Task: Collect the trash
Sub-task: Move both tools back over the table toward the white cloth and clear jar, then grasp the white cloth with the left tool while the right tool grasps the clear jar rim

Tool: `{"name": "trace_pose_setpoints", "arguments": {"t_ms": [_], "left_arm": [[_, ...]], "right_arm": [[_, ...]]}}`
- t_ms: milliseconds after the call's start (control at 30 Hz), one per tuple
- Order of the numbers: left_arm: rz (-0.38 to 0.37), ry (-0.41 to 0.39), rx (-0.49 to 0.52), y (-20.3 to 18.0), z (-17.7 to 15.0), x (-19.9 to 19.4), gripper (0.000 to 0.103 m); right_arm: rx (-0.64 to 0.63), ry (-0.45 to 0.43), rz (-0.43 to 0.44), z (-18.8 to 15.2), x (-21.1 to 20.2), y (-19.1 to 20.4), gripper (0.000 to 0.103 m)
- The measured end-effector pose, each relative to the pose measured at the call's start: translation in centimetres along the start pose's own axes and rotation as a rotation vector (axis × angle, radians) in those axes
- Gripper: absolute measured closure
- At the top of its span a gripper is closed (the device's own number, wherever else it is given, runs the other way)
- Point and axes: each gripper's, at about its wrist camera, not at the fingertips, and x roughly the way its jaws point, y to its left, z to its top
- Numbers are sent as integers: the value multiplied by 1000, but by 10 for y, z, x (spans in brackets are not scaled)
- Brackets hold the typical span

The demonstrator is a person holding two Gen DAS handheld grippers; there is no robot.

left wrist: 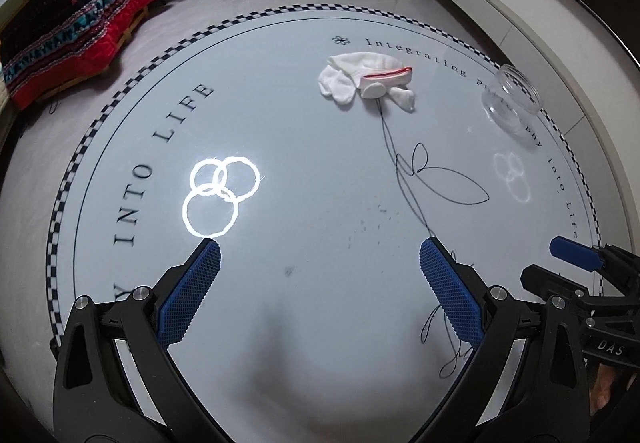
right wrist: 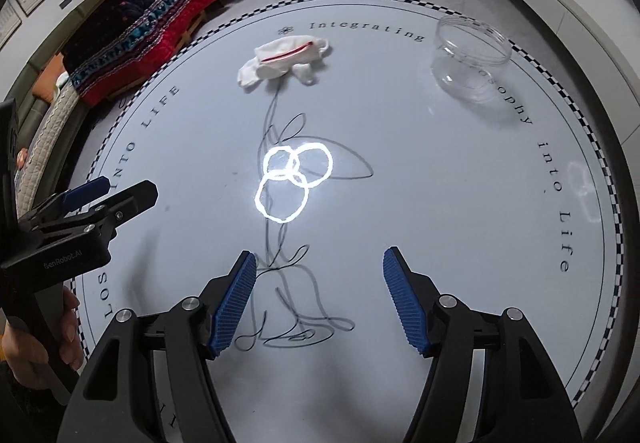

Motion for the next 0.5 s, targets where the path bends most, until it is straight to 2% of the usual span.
{"name": "trace_pose_setpoints", "arguments": {"t_ms": [233,500], "left_arm": [[-9,33,25,-23,39,40,6],[33,52,48,-33,88,81,6]], "right_arm": [[45,-11,-30,43,10,-42,36],[157,-57,-62,102,7,-96,36]]}}
